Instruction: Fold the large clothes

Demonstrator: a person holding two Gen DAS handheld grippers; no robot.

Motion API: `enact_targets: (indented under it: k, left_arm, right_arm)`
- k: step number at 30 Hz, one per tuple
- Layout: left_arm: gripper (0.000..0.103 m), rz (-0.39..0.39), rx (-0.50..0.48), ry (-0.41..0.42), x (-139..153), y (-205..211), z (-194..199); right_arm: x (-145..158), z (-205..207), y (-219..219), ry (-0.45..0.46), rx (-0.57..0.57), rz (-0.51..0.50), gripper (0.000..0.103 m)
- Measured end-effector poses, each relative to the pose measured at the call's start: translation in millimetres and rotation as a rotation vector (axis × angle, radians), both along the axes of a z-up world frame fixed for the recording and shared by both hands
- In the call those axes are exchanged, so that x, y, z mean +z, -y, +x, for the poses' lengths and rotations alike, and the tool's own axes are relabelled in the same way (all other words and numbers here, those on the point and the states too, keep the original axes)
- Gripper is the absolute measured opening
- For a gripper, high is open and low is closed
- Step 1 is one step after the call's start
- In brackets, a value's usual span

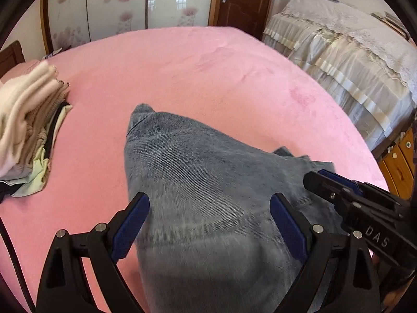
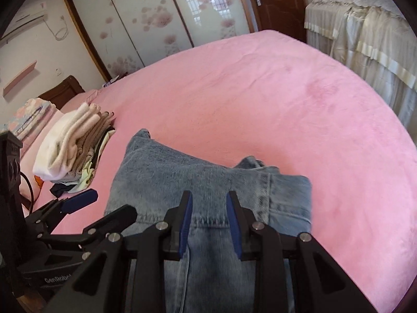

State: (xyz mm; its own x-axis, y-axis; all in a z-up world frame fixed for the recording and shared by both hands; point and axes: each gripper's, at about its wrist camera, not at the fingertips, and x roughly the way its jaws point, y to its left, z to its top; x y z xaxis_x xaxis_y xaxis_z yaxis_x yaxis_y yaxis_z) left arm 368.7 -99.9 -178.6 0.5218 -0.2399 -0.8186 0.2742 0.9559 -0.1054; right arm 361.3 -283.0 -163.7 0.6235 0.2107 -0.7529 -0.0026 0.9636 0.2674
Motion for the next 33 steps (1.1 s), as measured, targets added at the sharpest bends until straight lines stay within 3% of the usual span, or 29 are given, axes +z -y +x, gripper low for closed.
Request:
enact_targets:
  k: [2,5,6,9,16,20,27,31,33]
  left_arm:
    - [0.093,0.019,0.028,-0.028,-15,-2,13]
    - [0.093,0.095,0.04,-0.022,-33,-2,21]
    - [0.093,0.085,0.033,-0.031,-37,-4,22]
    - [0.095,0.068,0.037,-0.035,-40,-10,22]
    - [0.095,0.073,0.041,-0.059,-37,-16,15]
    - [0.095,0.076,0.052,-0.061,-22,-24,-2]
    - [0.095,0.094,0.036,-0.01,22,-39,-46]
    - [0.095,0.093,0.027,0.0,49,-50,-78]
    - [0.095,0.084,0.023,0.003,59,-56,-91]
  right_arm:
    - [-13,8,4,-0.035,-0.01,-0.048,0.027]
    - [-34,9,19,-0.076,-0.059,-0.198,0.024]
    - [-39,6,26,-0.082,-0.056,-0.215,0.024]
    - [-46,-4,39,-0.082,-0.045,-0.18,0.023]
    - [-27,-24,37,-0.066,-0.075,-0.176,0.027]
    - [-8,-38,38,-0.042,-0.089,-0.133,0.028]
    - [33,-88,38,-0.004,-0.084,-0.062,0.045]
    - [54,-123,30,0.02,-0.071,-0.108,0.051]
    - [60,-137,27,0.021,-0.065,-0.12,0.06]
